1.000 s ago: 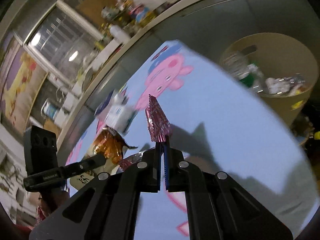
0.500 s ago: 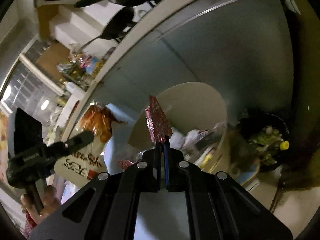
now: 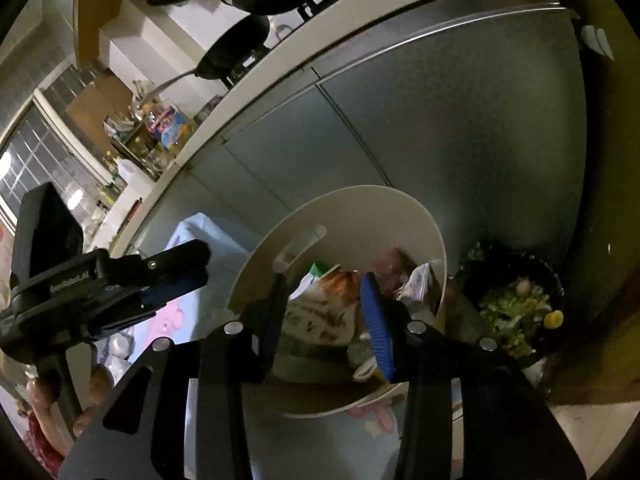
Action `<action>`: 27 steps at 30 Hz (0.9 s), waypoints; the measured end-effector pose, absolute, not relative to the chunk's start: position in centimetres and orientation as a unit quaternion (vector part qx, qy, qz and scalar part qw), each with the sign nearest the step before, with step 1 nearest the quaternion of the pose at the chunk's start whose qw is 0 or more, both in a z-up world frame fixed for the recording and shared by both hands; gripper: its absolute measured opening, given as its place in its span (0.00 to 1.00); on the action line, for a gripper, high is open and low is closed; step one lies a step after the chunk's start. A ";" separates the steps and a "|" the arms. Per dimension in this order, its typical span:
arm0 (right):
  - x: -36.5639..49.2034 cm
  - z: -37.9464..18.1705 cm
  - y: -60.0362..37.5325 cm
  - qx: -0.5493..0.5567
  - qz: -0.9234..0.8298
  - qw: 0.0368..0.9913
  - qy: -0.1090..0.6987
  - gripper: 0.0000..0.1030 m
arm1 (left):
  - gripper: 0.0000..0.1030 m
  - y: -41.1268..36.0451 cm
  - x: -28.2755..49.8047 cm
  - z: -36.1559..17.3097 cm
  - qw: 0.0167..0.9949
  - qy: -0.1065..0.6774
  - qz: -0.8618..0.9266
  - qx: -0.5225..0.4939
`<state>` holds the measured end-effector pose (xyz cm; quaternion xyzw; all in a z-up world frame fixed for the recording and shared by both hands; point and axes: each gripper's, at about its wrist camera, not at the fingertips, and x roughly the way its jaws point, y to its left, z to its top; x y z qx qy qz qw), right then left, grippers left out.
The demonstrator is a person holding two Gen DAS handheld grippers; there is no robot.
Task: Collect trash
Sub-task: 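Move both open tools back toward the tissue pack and milk carton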
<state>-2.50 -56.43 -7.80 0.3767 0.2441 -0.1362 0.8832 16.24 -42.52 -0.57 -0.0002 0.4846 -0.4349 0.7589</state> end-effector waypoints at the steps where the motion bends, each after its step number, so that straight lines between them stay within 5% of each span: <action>1: -2.9 -7.7 -55.9 0.379 -0.134 0.884 0.241 0.37 | 0.43 -41.8 15.9 -0.2 0.763 0.479 -0.434 -0.001; 27: -5.3 -4.6 -41.7 0.345 -0.056 0.893 0.283 0.40 | 0.43 -23.4 8.7 2.0 0.867 0.389 -0.305 0.056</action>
